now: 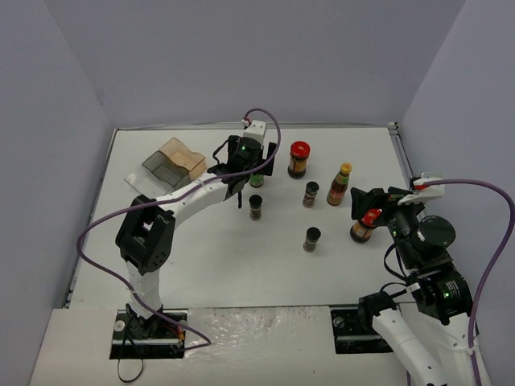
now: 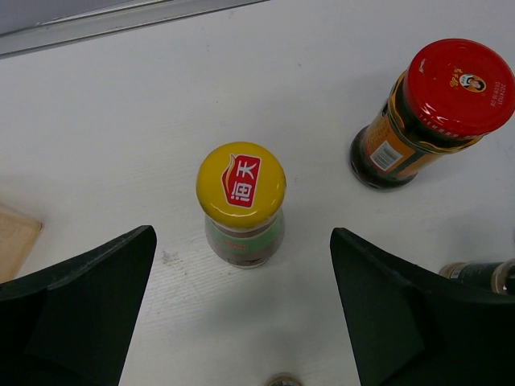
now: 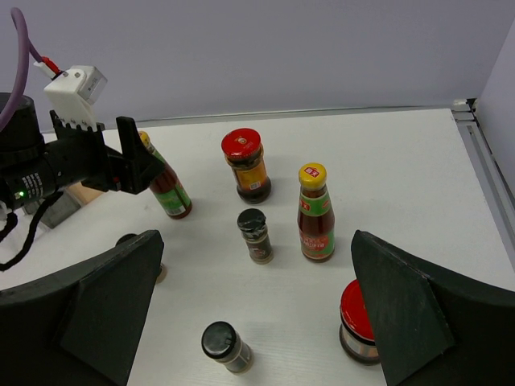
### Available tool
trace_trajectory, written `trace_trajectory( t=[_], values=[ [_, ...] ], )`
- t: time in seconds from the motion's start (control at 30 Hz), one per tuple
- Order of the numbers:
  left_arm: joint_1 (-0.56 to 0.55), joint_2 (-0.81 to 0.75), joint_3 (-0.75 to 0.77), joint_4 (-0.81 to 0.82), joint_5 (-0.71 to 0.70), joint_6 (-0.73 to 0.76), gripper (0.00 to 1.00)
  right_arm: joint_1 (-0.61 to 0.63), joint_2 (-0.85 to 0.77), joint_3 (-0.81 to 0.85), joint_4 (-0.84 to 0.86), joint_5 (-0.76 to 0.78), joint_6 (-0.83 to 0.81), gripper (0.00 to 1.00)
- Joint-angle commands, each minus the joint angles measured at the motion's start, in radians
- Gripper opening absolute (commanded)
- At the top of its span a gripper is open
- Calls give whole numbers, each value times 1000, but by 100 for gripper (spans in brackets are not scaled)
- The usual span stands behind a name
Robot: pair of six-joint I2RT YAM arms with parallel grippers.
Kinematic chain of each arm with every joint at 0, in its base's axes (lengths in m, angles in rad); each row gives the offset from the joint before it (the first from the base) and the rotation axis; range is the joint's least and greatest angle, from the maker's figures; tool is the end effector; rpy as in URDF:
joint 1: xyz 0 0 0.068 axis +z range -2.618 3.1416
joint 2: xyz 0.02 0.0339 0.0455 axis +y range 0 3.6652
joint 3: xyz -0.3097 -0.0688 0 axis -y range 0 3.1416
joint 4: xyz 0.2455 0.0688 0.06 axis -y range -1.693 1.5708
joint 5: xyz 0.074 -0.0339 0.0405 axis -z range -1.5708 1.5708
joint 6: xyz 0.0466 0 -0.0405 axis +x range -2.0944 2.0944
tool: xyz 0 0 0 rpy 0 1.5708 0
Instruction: Organize the condiment bottles
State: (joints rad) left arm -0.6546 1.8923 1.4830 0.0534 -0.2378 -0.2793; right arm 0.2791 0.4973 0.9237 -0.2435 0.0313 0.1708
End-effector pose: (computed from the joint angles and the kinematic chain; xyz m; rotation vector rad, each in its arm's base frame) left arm 0.3865 -0.2828 0.3231 0.2026 1.9260 -0.3980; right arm 0.0630 0.0165 0.4393 -0.0494 1.3961 0.3532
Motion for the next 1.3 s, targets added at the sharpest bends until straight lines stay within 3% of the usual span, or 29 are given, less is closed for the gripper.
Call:
trace_trajectory(
  t=[0.0,0.33,0.5,0.53,0.63,0.73,1.07,1.27],
  values=[
    [23,-15,53,113,38,11,84,9,21,8,81,-15,-17,100],
    [26,32,75,139,61,26,72,11,28,4,81,-12,-23,100],
    [26,47,71,155,69,37,59,11,28,0,81,-12,-23,100],
    [26,48,67,166,69,40,55,12,29,0,81,-14,-23,100],
    [28,23,45,204,67,53,24,12,26,-2,82,-15,-25,100],
    [33,-19,18,225,59,72,0,12,26,-2,82,-19,-21,100],
    [109,-209,29,148,51,101,0,12,42,1,88,-21,-20,100],
    [210,-292,48,94,40,137,0,14,52,1,94,-21,-25,100]
  ],
)
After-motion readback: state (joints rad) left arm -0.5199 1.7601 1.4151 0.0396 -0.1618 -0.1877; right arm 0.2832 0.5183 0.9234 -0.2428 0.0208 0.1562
